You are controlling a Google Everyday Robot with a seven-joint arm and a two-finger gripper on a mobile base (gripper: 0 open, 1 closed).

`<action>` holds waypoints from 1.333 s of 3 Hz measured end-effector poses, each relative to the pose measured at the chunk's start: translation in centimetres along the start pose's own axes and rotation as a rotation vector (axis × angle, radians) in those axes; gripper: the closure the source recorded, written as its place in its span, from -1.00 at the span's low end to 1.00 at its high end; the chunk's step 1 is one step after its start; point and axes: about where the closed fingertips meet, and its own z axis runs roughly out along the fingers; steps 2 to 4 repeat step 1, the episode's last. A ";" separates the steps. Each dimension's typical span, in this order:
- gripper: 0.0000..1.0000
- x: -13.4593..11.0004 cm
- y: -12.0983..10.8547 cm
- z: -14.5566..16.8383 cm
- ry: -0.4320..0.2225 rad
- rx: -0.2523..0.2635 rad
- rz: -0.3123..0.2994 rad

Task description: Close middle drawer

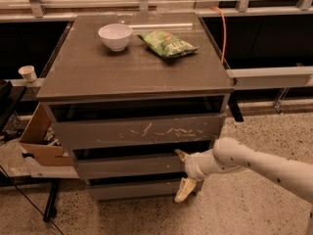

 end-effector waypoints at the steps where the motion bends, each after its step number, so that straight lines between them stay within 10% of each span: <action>1: -1.00 0.0 0.0 0.0 0.000 0.000 0.000; 4: -1.00 0.0 0.0 0.0 0.000 0.000 0.000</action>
Offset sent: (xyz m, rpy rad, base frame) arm 0.0000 0.0000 0.0000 0.0000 0.0000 0.0000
